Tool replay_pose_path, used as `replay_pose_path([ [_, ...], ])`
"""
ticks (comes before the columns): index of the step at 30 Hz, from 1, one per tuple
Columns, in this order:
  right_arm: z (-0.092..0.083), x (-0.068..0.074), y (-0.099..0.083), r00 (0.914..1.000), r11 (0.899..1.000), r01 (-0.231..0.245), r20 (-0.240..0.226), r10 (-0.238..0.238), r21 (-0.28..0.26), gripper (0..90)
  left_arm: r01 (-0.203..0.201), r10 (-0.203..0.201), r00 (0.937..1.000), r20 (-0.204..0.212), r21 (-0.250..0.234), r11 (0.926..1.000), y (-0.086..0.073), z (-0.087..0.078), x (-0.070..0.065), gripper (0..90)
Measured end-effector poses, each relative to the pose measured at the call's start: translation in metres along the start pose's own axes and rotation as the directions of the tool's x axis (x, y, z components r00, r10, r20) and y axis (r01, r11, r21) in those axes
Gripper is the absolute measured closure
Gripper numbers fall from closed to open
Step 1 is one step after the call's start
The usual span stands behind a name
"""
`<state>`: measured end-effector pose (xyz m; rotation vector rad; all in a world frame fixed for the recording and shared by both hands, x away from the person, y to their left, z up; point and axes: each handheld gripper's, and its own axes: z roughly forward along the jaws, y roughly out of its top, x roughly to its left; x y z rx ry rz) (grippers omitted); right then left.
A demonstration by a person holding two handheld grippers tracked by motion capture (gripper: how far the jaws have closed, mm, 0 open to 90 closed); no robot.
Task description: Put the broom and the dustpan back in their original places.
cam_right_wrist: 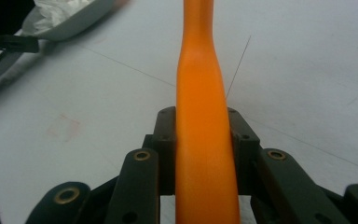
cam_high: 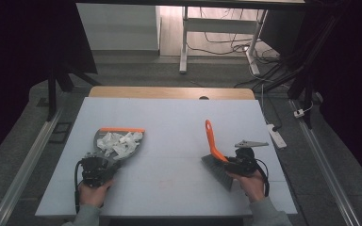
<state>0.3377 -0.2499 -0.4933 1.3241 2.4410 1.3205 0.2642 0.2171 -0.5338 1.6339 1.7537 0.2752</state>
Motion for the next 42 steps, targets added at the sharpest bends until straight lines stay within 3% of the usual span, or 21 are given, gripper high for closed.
replay_pose_path([
  [15,0.004,-0.020,0.003,0.9990,0.999,-0.027,0.036,0.026,0.036,68.9,-0.008,0.008,1.0000,0.004,0.009,0.9999,-0.001,0.003,-0.002,59.9],
  [29,0.006,-0.029,0.004,0.9972,0.999,-0.002,0.074,-0.002,0.046,63.1,-0.021,0.021,0.9998,0.001,0.004,0.9998,0.000,-0.001,0.000,39.7],
  [42,0.010,-0.034,0.004,0.9897,0.996,0.020,0.139,-0.031,0.081,53.0,-0.047,0.047,0.9989,-0.003,-0.020,0.9987,0.000,-0.007,0.000,34.8],
])
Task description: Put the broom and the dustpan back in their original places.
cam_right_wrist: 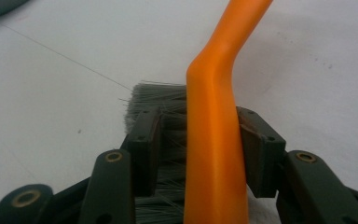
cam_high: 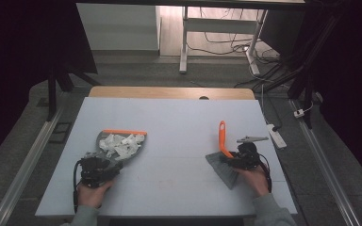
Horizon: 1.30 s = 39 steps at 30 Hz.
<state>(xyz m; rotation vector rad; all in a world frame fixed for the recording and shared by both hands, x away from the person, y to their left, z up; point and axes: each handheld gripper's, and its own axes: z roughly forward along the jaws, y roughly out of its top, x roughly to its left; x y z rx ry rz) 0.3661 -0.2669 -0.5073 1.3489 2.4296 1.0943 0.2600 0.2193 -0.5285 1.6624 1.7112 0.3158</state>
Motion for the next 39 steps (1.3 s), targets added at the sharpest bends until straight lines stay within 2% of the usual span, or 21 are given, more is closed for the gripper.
replay_pose_path([
  [9,0.002,-0.001,0.000,0.9996,1.000,0.005,0.029,-0.005,0.017,49.3,-0.021,0.021,0.9997,0.007,-0.006,0.9998,0.000,-0.002,0.000,32.6],
  [10,0.003,-0.001,0.000,0.9991,1.000,0.005,0.041,-0.006,0.019,48.7,-0.018,0.018,0.9998,0.007,-0.007,0.9998,0.000,-0.002,0.000,32.5],
  [12,0.002,0.001,0.000,0.9936,0.999,0.043,0.103,-0.045,0.017,49.0,-0.025,0.026,0.9996,0.008,-0.007,0.9997,0.000,-0.003,0.000,32.2],
  [20,-0.002,0.003,0.001,0.9914,0.998,0.066,0.114,-0.064,-0.009,50.3,-0.031,0.032,0.9995,0.008,-0.018,0.9993,0.001,-0.006,0.001,31.7],
  [23,-0.006,0.006,0.001,0.9896,0.996,0.083,0.120,-0.079,-0.031,50.4,-0.020,0.021,0.9990,0.038,-0.029,0.9994,0.001,-0.009,0.001,31.5],
  [27,-0.010,0.012,0.001,0.9849,0.990,0.129,0.123,-0.121,-0.052,50.6,-0.054,0.057,0.9961,0.068,-0.043,0.9976,0.001,-0.013,-0.001,31.5],
  [30,-0.012,0.017,0.001,0.9842,0.986,0.155,0.097,-0.148,-0.067,50.6,-0.091,0.096,0.9899,0.105,-0.054,0.9944,0.002,-0.017,-0.003,31.6],
  [34,-0.013,0.022,0.000,0.9790,0.977,0.199,0.060,-0.195,-0.080,50.6,-0.151,0.158,0.9776,0.140,-0.060,0.9868,0.003,-0.021,-0.006,32.4],
  [36,-0.015,0.025,-0.001,0.9760,0.972,0.217,0.044,-0.213,-0.089,50.6,-0.187,0.193,0.9694,0.151,-0.053,0.9809,0.004,-0.022,-0.006,33.1],
  [39,-0.018,0.029,-0.004,0.9732,0.967,0.230,0.021,-0.229,-0.107,50.6,-0.260,0.265,0.9486,0.174,-0.049,0.9644,0.006,-0.022,-0.007,33.4],
])
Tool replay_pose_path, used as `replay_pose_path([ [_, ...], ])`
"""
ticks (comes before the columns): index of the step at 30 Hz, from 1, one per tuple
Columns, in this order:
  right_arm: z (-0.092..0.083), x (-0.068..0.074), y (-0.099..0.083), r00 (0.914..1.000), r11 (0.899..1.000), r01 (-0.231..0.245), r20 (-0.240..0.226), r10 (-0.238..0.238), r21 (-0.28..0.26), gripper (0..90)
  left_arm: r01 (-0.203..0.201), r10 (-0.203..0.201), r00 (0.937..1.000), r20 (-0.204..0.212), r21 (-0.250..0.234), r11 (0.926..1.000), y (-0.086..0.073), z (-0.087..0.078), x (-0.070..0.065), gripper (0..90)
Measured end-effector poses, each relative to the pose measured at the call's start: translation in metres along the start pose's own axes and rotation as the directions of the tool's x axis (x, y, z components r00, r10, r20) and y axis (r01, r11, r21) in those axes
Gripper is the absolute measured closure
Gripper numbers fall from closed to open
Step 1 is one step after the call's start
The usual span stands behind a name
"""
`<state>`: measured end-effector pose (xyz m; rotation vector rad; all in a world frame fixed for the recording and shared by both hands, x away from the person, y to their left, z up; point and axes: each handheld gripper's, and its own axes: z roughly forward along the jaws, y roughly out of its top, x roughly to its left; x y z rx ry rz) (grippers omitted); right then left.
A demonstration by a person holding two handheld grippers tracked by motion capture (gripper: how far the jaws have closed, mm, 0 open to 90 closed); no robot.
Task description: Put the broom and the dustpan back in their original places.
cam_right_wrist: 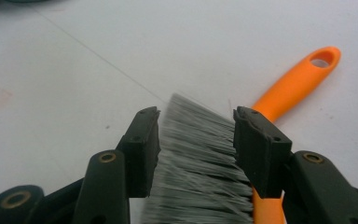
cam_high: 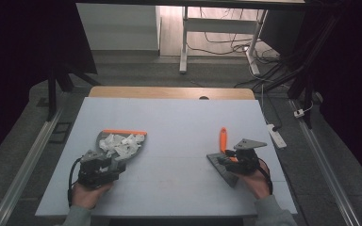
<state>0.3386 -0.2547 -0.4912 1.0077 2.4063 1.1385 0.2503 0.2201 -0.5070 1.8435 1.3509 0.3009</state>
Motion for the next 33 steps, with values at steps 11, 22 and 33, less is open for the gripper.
replay_pose_path([
  [11,-0.015,0.011,-0.019,0.9988,0.998,0.049,0.002,-0.049,-0.036,50.6,-0.106,0.104,0.9917,0.076,0.018,0.9942,0.003,0.001,0.014,33.4],
  [22,-0.020,0.013,-0.026,0.9976,0.996,0.068,0.017,-0.067,-0.056,50.7,-0.122,0.119,0.9879,0.099,0.027,0.9921,-0.001,0.000,0.014,33.8],
  [33,-0.021,0.012,-0.026,0.9975,0.996,0.068,0.019,-0.067,-0.064,50.6,-0.113,0.110,0.9894,0.095,0.035,0.9929,-0.001,0.001,0.014,33.8],
])
